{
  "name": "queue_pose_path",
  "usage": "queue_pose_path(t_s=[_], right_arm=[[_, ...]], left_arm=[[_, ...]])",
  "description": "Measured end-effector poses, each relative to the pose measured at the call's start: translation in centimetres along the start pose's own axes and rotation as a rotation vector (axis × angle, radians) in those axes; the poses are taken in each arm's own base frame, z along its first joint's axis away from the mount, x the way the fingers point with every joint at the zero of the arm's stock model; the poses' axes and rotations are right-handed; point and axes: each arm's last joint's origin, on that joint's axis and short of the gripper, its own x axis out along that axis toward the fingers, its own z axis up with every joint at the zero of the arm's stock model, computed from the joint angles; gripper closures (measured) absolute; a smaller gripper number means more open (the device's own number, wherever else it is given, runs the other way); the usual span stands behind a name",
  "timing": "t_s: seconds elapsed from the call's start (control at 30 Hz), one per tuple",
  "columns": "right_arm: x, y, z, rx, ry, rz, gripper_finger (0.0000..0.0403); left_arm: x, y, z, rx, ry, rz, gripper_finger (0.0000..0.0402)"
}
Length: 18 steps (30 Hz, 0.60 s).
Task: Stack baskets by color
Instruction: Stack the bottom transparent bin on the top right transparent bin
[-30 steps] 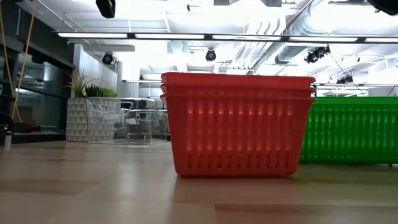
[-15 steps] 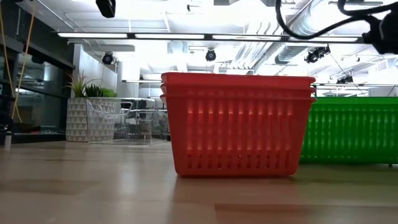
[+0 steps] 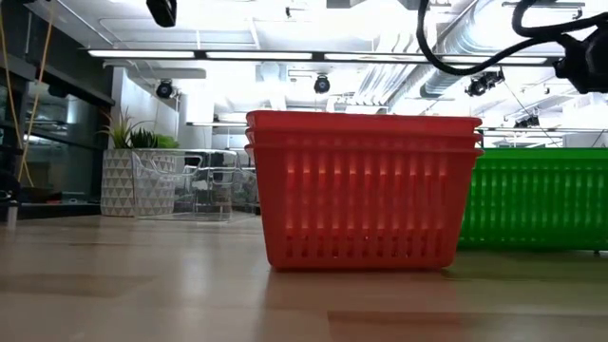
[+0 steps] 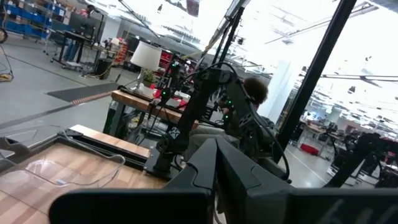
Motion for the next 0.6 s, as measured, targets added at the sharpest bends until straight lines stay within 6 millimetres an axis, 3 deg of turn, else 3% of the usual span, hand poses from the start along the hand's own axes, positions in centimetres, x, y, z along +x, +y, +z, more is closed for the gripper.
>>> queue_pose_path(t_s=[0.2, 0.6], right_arm=[[-2.4, -0.5, -0.2, -0.062, 0.03, 0.059, 0.0397], [-11.5, -3.3, -0.5, -0.344, 0.086, 0.375, 0.0402]], left_arm=[[0.0, 0.0, 0.0, -0.007, 0.003, -0.009, 0.0401], [0.0, -0.2, -0.1, -0.019, 0.027, -0.075, 0.0401]])
